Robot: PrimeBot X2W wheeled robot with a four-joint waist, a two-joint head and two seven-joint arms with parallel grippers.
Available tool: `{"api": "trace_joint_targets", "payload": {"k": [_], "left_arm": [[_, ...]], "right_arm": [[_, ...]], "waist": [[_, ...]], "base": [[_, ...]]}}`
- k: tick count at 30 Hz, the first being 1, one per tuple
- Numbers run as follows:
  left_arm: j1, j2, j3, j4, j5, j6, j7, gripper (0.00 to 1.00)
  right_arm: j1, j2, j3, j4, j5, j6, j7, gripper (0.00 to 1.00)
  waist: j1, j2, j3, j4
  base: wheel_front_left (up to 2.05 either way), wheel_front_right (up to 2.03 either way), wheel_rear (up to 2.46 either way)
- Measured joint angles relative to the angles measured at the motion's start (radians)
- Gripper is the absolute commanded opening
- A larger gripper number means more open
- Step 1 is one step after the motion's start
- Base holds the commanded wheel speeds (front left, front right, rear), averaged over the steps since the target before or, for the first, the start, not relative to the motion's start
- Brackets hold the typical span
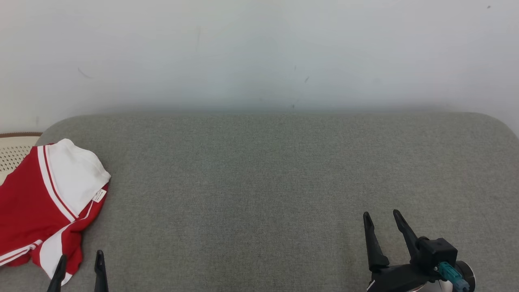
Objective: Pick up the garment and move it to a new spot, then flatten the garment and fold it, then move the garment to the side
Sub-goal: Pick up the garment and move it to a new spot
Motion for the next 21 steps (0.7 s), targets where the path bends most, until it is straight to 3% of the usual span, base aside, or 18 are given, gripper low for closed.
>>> {"api": "trace_joint_targets", "payload": {"k": [11,21], "left_arm": [[0.000,-0.007,0.006,0.007,0.000,-0.009,0.000,1.00],[0.020,-0.001,0.027,0.017,0.006,0.000,0.000,1.00]], "right_arm": [[0.012,-0.001,-0.005,0.001,0.019,0.000,0.002,1.00],[0.021,0.000,0.005,0.012,0.035,0.000,-0.003,1.00]], "waist": [[0.0000,0.0000,-0.001,0.015],[0.0000,0.0000,-0.006,0.109]], "base": [[0.00,0.00,0.00],[0.00,0.00,0.00]]}}
